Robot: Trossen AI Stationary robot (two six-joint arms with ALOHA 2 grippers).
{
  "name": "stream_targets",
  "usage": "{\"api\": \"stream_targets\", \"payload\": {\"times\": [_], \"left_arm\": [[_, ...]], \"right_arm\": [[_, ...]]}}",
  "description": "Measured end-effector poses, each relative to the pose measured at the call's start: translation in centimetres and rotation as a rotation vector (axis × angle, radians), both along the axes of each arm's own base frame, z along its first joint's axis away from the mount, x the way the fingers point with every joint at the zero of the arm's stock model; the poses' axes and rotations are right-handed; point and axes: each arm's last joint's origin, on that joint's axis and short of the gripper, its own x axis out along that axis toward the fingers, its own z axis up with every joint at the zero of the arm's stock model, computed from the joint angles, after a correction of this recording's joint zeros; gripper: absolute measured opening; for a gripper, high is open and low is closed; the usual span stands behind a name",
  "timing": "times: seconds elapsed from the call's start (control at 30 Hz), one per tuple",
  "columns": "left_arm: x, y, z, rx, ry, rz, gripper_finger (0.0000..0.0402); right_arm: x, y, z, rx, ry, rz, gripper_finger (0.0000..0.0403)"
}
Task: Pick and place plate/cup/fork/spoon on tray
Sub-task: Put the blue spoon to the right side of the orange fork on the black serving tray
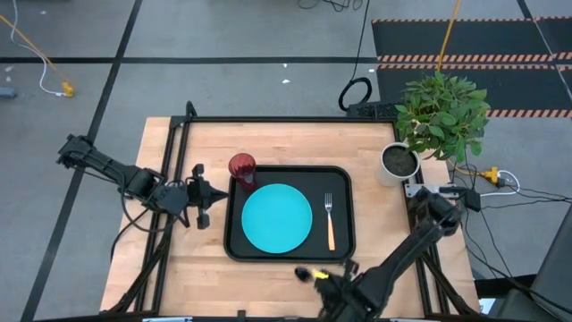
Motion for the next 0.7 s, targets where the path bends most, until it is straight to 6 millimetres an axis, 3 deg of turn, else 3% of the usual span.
{"api": "stream_targets", "payload": {"times": [0.13,0.23,0.37,0.57,0.7], "left_arm": [[0.0,0.0,0.0,0.039,0.002,-0.01,0.001],[-0.1,0.0,0.0,0.057,0.003,-0.014,0.001],[-0.1,0.0,0.0,0.061,0.006,-0.015,0.001],[-0.4,0.3,-0.5,0.118,0.06,0.015,0.001],[-0.9,0.7,-0.9,0.182,0.118,0.059,0.001]], "right_arm": [[0.1,-2.7,2.5,-0.017,-0.073,-0.234,0.0001],[0.9,-5.7,3.2,-0.011,-0.052,-0.461,0.0001],[2.3,-9.2,2.3,-0.034,0.071,-0.542,0.0],[2.4,-14.7,-0.3,-0.143,0.27,-0.693,0.0002],[2.1,-16.6,-2.1,-0.097,0.294,-0.75,0.0006]]}}
